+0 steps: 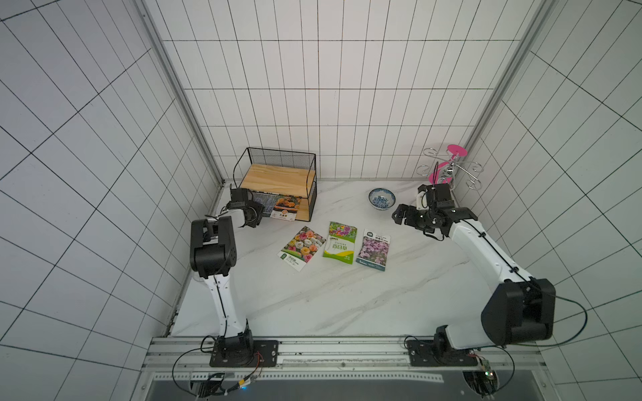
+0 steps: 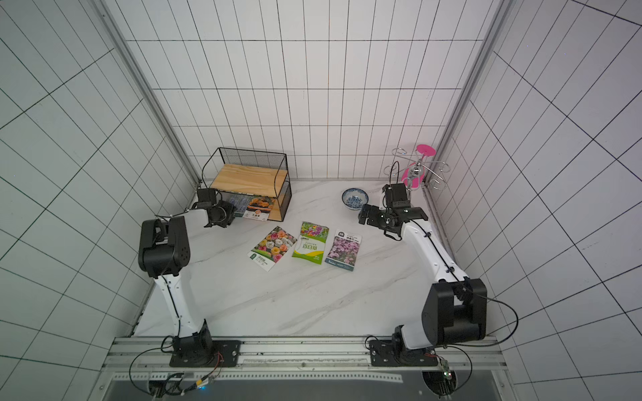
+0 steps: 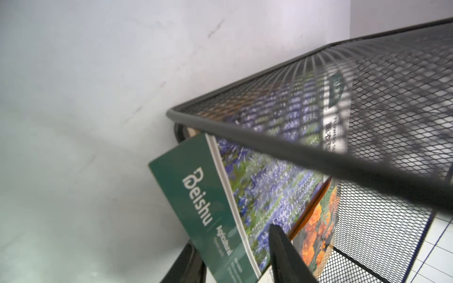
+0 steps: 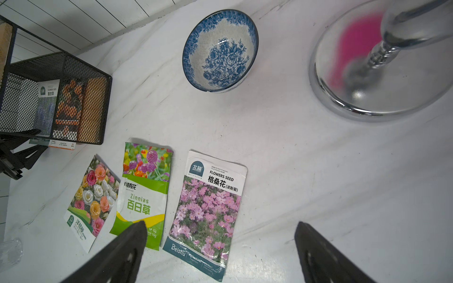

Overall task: Take the seed bag off the shelf
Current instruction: Pick up the seed packet from the shelf.

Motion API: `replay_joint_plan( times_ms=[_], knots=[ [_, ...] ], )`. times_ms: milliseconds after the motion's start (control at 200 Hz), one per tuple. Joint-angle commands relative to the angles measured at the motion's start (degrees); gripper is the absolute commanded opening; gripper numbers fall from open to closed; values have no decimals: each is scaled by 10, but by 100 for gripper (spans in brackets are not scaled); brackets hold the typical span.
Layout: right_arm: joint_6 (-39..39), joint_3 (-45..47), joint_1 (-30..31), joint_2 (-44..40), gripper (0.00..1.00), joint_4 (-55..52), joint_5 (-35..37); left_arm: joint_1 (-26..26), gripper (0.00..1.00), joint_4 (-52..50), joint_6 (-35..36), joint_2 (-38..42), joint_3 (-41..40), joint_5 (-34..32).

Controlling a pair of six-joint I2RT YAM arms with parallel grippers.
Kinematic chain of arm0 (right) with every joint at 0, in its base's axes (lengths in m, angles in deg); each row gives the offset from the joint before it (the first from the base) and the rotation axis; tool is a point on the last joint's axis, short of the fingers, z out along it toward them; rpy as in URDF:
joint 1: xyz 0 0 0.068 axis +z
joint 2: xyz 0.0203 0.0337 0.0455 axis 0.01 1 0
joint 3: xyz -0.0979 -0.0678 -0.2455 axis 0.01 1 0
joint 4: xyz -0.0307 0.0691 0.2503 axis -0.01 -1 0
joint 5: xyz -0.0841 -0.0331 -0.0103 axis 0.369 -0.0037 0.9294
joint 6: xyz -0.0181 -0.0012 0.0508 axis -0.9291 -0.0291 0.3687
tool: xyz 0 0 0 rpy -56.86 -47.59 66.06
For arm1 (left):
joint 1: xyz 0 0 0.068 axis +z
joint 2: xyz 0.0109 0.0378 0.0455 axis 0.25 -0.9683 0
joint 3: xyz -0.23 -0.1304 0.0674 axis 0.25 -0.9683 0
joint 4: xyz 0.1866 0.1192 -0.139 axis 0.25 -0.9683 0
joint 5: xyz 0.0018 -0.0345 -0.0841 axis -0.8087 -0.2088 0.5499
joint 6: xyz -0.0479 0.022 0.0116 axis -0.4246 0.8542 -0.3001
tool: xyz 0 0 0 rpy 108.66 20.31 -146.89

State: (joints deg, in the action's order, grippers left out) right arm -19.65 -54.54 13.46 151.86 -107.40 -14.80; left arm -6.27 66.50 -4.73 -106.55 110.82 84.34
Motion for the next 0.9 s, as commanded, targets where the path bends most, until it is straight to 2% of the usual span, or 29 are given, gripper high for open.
replay_joint_plan(
  times_ms=[0, 90, 350, 520, 785, 895],
  knots=[
    [-5, 11, 4, -12, 99, -3, 8, 2, 35, -17, 9, -23, -3, 9],
    [-5, 9, 5, -12, 99, -3, 9, 4, 29, -21, 11, -22, -5, 13],
    [-6, 8, 5, -12, 99, -4, 10, 5, 22, -29, 21, -12, -5, 17],
    [-7, 5, 4, -12, 99, -3, 8, 5, 10, -35, 34, -3, 7, 18],
    [-5, 5, 5, -14, 99, -3, 6, 5, 0, -42, 43, 21, 17, 24],
    [-4, 5, 5, -15, 99, -2, 5, 5, 0, -45, 44, 40, 17, 22]
  ],
)
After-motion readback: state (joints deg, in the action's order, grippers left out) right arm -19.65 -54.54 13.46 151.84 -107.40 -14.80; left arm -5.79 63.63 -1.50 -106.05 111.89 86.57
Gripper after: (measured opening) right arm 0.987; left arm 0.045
